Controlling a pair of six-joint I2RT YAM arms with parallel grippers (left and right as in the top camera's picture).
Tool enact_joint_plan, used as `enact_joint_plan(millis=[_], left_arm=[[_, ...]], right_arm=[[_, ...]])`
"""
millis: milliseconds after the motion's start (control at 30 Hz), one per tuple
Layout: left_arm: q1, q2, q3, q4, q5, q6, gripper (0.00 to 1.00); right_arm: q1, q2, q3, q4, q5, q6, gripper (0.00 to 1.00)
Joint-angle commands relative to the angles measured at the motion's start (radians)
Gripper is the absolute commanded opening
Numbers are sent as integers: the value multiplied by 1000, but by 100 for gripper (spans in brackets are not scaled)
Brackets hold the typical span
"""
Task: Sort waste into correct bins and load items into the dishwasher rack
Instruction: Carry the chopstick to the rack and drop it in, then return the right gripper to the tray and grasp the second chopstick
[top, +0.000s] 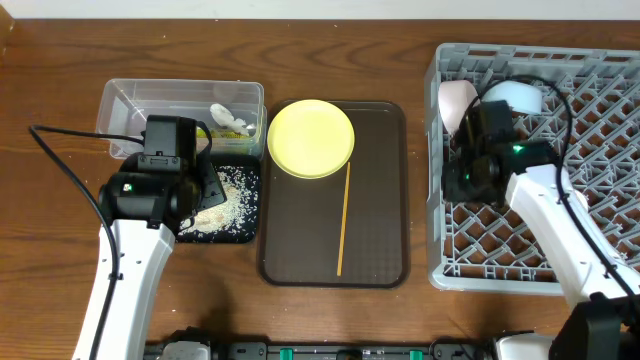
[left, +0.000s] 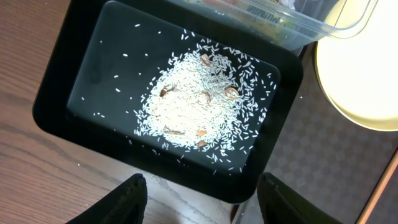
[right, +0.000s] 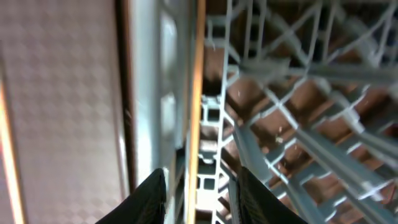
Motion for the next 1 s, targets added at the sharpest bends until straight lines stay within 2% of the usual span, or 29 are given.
enact_joint_plan(millis=[0,133,367,467,667,967], left_arm=[[5,0,-4,-3,-8,-16,60],[5,0,-4,-3,-8,-16,60],[5,0,-4,-3,-8,-16,60],[5,0,-4,-3,-8,-16,60],[5,0,-4,-3,-8,-16,60],[5,0,-4,-3,-8,-16,60]], right_arm=[[10,-53,88,4,-11,-7,35],[70,-83,137,63,-54,-6,37],[264,-37,136,171,-80,32,48],[338,14,136,177,-78,42,48],[468,164,136,175,-39,193,49],[552,369,136,174,-27,340,49]])
